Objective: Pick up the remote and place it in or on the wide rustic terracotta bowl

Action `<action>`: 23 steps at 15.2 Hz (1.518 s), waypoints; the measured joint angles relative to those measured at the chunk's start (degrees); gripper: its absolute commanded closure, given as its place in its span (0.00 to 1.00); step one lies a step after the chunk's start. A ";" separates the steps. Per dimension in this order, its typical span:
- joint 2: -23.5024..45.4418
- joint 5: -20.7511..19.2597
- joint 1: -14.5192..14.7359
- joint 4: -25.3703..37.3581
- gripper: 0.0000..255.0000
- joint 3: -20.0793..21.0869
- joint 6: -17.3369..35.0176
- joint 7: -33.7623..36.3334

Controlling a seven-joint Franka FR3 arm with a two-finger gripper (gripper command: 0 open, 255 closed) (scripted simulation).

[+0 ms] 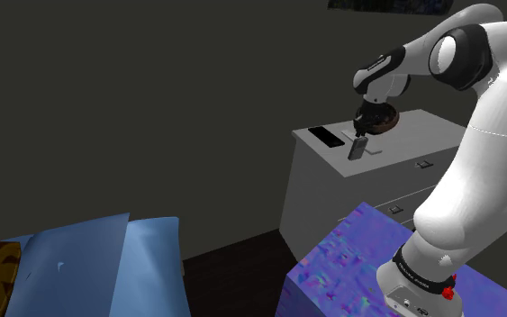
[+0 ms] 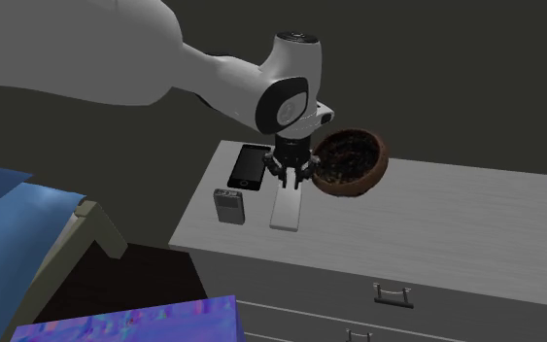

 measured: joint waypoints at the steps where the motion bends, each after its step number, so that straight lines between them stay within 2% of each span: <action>1: -0.10 -0.30 0.05 0.06 1.00 -0.08 -0.80 0.25; 4: -0.90 -1.00 0.14 0.91 1.00 -0.30 -2.90 0.70; 5: -0.91 -1.00 0.14 0.93 0.00 -0.30 -2.91 0.70; 9: -2.73 -1.07 -0.06 -2.39 0.00 -0.61 -1.32 0.02; 16: 0.01 0.98 -0.56 -4.82 0.00 -0.16 3.42 -1.55; 22: 0.20 1.13 -0.62 -4.99 0.00 -0.13 3.79 -1.68; 23: 0.20 1.13 -0.62 -4.99 1.00 -0.13 3.79 -1.69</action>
